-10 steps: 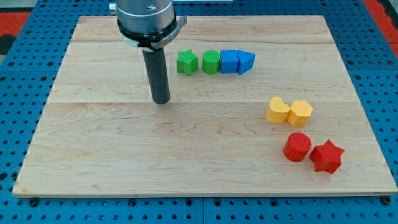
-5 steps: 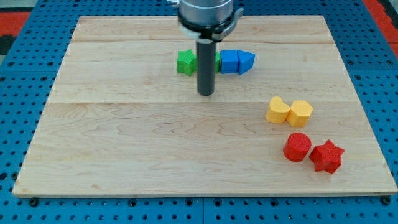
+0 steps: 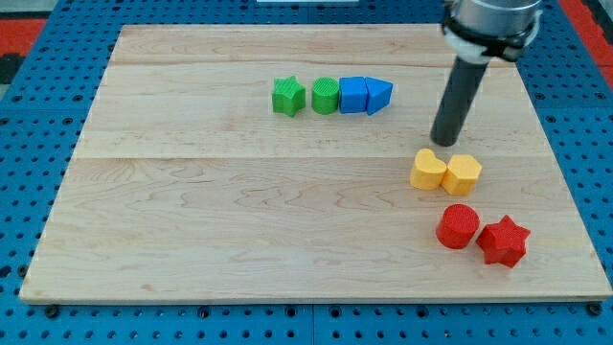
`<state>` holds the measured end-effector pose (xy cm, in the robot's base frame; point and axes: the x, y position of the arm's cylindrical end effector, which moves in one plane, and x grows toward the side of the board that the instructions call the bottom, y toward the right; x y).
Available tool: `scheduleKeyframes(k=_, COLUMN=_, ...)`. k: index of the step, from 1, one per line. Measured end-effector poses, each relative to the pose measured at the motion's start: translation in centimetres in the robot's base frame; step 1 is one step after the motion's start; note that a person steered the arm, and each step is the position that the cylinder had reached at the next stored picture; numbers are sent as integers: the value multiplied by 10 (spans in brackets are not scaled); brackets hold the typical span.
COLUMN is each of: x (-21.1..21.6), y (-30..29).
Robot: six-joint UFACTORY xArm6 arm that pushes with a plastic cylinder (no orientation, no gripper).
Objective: Slightly move the heart to the left of the hexagon
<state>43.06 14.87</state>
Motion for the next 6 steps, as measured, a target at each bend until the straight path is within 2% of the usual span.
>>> scheduleKeyframes(k=4, x=26, y=-70)
scheduleKeyframes(k=5, x=76, y=-87)
scheduleKeyframes(k=6, x=146, y=-23)
